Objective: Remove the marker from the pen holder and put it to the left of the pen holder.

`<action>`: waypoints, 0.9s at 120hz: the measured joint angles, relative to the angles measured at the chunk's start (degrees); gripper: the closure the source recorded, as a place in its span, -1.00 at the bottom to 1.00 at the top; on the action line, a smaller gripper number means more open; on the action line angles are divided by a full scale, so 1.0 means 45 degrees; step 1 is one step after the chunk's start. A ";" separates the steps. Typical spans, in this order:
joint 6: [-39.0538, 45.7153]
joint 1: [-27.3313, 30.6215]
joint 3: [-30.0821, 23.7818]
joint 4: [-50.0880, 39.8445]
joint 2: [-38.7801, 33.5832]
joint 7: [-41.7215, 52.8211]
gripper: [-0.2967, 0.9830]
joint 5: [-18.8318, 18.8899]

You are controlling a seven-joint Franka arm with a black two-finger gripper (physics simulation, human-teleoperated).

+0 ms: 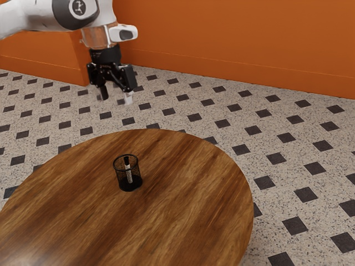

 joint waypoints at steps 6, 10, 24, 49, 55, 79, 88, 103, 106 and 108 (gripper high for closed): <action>-0.0019 -0.0424 0.0400 0.0070 -0.0017 -0.0183 -0.53 0.0103; -0.0027 -0.0605 0.0548 0.0226 0.0377 -0.0294 -0.53 0.0160; -0.0050 -0.1256 0.0801 0.1921 0.3426 -0.0676 -0.54 0.0588; -0.0840 -0.1790 0.1667 0.4681 0.7187 -0.1802 -0.53 0.0614; -0.1270 -0.1771 0.2074 0.4789 0.7546 -0.2251 -0.54 0.0197; -0.2577 -0.1674 0.2375 0.4521 0.8171 -0.3960 -0.52 -0.0792; -0.3077 -0.1668 0.2386 0.4437 0.8190 -0.4511 -0.41 -0.0943; -0.3772 -0.1652 0.2703 0.4437 0.8193 -0.5291 -0.12 -0.1083; -0.3878 -0.1650 0.2753 0.4435 0.8199 -0.5429 -0.08 -0.1101; -0.3941 -0.1654 0.2776 0.4435 0.8203 -0.5517 -0.05 -0.1111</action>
